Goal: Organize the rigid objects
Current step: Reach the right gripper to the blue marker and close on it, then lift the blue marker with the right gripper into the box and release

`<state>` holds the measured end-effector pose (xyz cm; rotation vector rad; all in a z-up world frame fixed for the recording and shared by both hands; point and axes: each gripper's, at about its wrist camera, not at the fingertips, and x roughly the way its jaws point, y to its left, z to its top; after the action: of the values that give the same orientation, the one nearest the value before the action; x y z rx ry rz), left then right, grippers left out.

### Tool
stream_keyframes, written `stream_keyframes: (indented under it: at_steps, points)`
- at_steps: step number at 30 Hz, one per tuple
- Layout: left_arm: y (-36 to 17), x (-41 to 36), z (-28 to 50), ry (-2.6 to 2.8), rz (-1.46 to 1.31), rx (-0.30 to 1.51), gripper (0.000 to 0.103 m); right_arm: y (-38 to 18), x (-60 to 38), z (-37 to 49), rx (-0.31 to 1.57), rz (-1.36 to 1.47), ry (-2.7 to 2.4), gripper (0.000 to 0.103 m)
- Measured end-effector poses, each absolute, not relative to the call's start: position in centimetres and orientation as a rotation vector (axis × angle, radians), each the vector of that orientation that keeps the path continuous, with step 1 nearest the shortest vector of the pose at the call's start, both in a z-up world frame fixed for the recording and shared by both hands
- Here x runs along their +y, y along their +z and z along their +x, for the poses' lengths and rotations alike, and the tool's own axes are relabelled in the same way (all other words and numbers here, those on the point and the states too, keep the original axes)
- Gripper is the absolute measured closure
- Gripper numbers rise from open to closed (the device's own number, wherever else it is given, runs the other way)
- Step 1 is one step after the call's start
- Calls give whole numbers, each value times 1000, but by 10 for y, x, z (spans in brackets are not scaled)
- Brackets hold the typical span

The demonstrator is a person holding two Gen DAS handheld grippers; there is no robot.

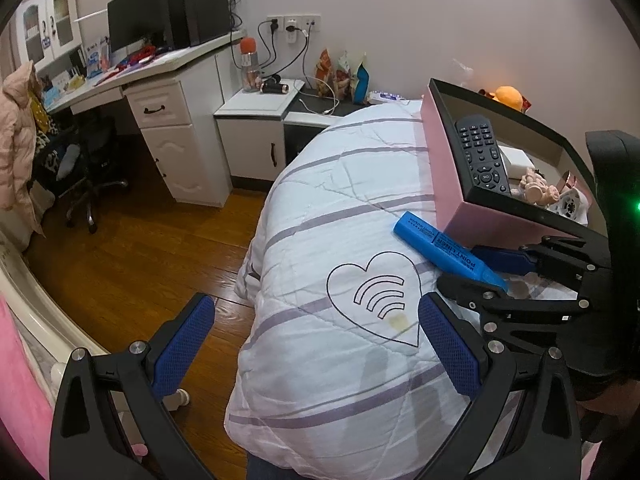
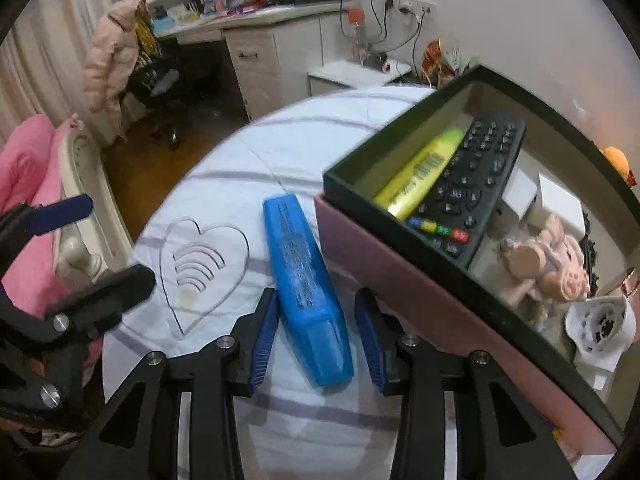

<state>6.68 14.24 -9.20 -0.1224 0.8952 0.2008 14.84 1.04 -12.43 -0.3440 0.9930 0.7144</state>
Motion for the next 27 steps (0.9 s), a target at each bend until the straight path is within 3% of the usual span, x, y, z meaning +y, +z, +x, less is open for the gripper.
stream_keyframes:
  at_steps: [7,27]
  points:
    - [-89,141,65,205,-126,886,0,-123,5,138,998,-299,700,74]
    - [-53,103,70,128,-101,819,0,-60,-87,105,895,-112,625,81]
